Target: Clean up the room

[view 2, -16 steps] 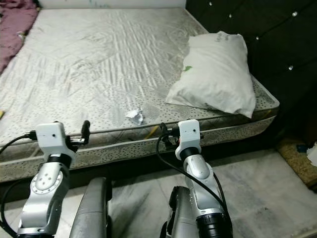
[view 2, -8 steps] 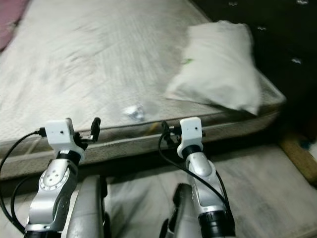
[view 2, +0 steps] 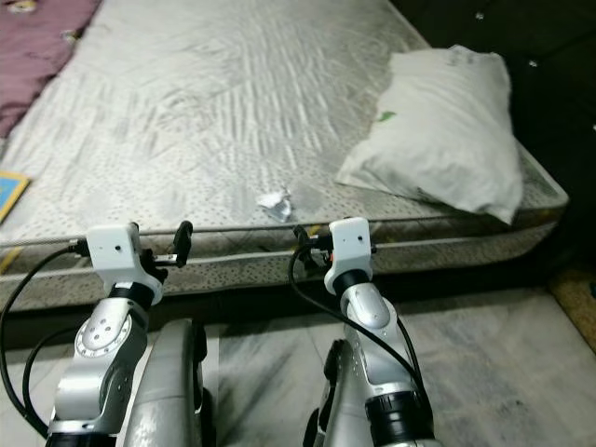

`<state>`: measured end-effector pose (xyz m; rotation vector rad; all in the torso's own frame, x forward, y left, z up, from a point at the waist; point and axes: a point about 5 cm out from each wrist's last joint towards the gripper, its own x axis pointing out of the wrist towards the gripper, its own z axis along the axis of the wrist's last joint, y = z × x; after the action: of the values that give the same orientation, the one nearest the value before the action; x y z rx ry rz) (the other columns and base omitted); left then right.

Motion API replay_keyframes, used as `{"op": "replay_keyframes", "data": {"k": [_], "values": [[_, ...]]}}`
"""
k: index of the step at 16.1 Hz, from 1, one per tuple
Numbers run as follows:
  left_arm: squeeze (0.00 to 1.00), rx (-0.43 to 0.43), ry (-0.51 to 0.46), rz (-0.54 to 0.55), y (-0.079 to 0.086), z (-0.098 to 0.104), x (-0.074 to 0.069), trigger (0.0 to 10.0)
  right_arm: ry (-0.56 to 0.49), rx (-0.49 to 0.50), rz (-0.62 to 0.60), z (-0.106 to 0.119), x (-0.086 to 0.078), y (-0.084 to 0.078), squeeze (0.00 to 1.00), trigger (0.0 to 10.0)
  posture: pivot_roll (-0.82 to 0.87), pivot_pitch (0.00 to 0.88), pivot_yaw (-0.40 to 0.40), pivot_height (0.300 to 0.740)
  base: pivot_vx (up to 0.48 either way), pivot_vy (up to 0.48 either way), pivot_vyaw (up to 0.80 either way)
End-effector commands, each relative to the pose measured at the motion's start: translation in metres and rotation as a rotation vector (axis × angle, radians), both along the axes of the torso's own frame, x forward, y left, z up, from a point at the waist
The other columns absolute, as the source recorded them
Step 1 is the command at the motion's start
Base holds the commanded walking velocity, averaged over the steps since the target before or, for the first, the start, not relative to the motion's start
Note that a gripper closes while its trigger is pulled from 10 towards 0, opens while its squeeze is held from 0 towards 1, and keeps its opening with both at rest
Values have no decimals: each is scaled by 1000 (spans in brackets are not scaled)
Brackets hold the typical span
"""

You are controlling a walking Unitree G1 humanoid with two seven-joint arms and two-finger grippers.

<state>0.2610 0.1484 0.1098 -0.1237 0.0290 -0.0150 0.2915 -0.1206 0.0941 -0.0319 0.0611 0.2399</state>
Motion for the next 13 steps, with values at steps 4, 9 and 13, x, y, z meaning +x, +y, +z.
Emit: {"op": "replay_keyframes", "data": {"k": [4, 9, 13], "values": [[0, -7, -2, -7, -2, 2, 2, 10000, 7, 4, 4, -1, 3, -3, 0, 10000, 83, 101, -67, 556, 311, 0, 311], [0, -7, 3, -2, -2, 0, 3, 10000, 10, 6, 6, -1, 5, -3, 0, 10000, 83, 91, -68, 556, 346, 0, 138], [0, -4, 10, -3, -2, -1, 4, 10000, 7, 3, 8, -1, 5, -3, 0, 10000, 83, 85, -67, 556, 319, 0, 0]]}}
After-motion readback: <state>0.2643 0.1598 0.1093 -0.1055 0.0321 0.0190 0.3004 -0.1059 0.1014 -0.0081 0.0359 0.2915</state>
